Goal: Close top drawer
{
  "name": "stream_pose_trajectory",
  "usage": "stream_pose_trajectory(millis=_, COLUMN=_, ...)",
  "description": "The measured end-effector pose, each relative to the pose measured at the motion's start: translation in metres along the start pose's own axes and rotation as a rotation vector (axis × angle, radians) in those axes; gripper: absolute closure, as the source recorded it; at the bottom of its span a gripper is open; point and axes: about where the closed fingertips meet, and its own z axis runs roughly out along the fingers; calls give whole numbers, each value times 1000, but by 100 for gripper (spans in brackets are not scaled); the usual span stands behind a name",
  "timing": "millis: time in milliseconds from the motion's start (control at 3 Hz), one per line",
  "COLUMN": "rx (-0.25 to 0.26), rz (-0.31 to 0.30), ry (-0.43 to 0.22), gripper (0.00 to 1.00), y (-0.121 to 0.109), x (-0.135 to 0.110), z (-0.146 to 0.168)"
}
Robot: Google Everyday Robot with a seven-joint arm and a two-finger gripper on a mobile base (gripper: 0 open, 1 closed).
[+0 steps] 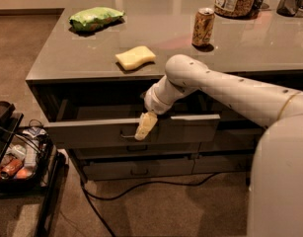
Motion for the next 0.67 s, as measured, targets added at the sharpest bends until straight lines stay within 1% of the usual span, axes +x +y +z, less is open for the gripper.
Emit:
stream_pose_trajectory(millis=333, rx=30, rz=30, ry=-9, gripper=0, y=33, x=5, z=-16)
stream_pose_trajectory(millis=667, rx=94, rz=51, ry=-13, gripper=0, y=77, x=14, z=-36)
